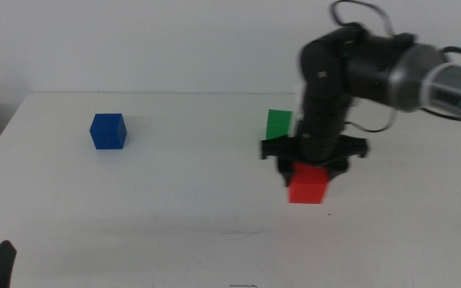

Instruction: Stack red cubes first, then green, then blue cubes in a specific spot.

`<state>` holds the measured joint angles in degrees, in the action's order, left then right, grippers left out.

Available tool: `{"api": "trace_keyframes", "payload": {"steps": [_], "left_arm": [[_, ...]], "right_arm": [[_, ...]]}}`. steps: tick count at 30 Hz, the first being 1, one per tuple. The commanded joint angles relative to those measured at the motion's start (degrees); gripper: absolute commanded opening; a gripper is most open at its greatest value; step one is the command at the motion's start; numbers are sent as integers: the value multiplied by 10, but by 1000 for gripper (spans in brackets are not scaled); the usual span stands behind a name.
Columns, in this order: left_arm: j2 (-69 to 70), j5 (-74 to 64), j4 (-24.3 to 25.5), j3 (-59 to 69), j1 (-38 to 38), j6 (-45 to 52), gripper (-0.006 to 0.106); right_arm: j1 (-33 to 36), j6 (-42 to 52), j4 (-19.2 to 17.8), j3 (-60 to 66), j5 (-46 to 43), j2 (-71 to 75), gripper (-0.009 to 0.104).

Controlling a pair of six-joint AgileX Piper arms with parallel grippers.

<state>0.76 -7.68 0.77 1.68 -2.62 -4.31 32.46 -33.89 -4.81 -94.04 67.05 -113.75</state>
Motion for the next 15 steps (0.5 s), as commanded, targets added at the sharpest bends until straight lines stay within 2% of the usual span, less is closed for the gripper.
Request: {"api": "trace_keyframes", "payload": {"steps": [1, 8, 15], "left_arm": [[12, 50, -4, -2, 0, -1, 94], [12, 50, -4, -2, 0, -1, 94], [12, 50, -4, -2, 0, -1, 94]], "right_arm": [[21, -18, -13, -46, 9, 10, -1], [67, -45, 2, -138, 26, -64, -1], [74, -64, 1, -151, 23, -94, -1]]}}
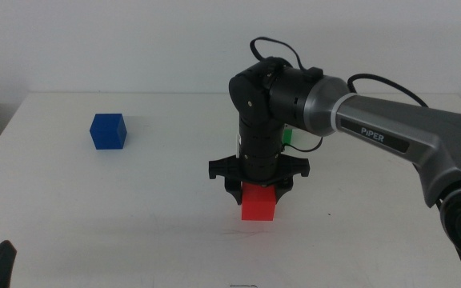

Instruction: Stack red cubes first, then green, then blue cubes in a specific spot.

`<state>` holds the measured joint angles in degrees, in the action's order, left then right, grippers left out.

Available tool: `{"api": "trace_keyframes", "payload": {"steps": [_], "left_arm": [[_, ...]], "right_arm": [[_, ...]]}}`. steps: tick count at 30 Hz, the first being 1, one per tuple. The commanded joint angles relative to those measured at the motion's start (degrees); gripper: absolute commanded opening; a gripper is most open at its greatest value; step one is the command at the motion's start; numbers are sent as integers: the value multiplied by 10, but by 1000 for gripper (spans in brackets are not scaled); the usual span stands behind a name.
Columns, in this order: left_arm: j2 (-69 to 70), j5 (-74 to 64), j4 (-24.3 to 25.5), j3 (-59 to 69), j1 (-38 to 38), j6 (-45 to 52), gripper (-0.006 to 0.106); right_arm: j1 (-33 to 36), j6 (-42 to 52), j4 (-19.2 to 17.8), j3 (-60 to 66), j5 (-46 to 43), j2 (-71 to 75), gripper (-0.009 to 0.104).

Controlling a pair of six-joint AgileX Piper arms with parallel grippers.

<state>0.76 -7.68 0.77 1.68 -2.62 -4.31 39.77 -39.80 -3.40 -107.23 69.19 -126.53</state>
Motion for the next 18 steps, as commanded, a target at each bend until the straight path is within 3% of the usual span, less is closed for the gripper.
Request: {"api": "trace_keyframes", "payload": {"steps": [1, 18], "left_arm": [[12, 50, -4, -2, 0, -1, 94], [12, 50, -4, -2, 0, -1, 94]], "right_arm": [[1, -5, -13, -19, 2, 33, -1], [17, -10, -1, -19, -27, 22, -1]]}}
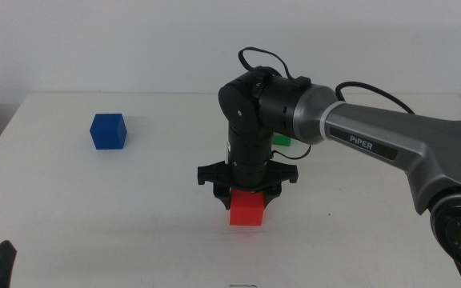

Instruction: Stack red cubes first, then green, then blue cubes in a specific spot.

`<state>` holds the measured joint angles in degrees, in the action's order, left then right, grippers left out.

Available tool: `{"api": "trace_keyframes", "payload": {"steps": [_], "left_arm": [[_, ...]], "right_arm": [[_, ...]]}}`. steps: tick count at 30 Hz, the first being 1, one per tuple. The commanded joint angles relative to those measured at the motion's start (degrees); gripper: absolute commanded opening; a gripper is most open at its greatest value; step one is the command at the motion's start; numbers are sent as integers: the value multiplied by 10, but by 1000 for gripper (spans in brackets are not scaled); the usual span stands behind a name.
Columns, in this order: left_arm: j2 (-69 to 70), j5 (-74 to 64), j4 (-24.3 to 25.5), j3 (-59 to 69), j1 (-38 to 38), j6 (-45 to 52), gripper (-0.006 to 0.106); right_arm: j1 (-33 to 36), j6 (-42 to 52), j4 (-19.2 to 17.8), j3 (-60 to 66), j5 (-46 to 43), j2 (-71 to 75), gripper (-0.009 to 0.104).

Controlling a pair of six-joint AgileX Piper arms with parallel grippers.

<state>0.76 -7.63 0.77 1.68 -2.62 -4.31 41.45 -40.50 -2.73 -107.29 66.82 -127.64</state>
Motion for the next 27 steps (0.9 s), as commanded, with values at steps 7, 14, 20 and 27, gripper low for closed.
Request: {"api": "trace_keyframes", "payload": {"steps": [7, 14, 20, 27], "left_arm": [[12, 50, -4, -2, 0, -1, 94], [12, 50, -4, -2, 0, -1, 94], [12, 50, -4, -2, 0, -1, 94], [12, 50, -4, -2, 0, -1, 94]], "right_arm": [[3, -10, -8, -19, -1, 22, -1], [6, -23, -17, -19, -1, 14, 52], [6, -36, -26, -19, -1, 16, 83], [6, -17, -71, -29, 1, 84, 89]]}}
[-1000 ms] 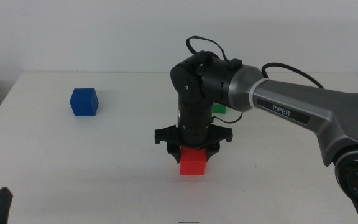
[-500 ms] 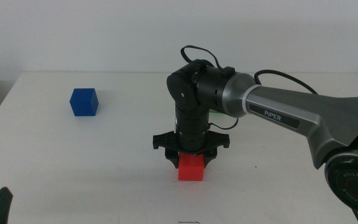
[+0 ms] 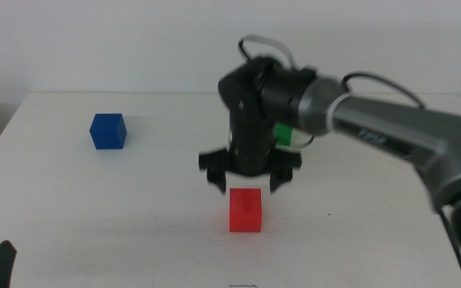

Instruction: Stack red cubes first, then green, then blue cubes in a specific spot.

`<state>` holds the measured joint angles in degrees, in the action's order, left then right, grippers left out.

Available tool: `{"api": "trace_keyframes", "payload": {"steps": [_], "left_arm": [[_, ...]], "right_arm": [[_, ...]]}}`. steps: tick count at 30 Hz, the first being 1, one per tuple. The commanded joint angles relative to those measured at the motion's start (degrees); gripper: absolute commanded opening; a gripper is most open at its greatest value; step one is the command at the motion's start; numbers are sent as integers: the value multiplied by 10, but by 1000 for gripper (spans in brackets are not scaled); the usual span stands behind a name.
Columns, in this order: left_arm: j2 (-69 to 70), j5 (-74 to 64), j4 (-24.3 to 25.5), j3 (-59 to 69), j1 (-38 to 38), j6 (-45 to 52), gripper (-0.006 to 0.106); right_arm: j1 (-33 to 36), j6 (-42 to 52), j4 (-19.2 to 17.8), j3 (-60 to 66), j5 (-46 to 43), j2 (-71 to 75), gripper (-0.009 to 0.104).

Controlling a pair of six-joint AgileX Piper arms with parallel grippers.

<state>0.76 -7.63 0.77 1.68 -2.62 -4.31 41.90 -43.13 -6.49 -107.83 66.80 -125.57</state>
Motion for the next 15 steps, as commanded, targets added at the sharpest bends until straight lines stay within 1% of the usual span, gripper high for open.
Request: {"api": "trace_keyframes", "payload": {"steps": [1, 4, 7, 15], "left_arm": [[12, 50, -4, -2, 0, -1, 94], [12, 50, -4, -2, 0, -1, 94], [12, 50, -4, -2, 0, -1, 94], [12, 50, -4, -2, 0, -1, 94]], "right_arm": [[0, 10, -47, -29, 2, 76, 89], [-4, 10, -80, -56, 16, 100, 89], [-17, 20, -94, -98, 36, 101, 89], [-87, 70, -94, -175, 36, 62, 88]]}}
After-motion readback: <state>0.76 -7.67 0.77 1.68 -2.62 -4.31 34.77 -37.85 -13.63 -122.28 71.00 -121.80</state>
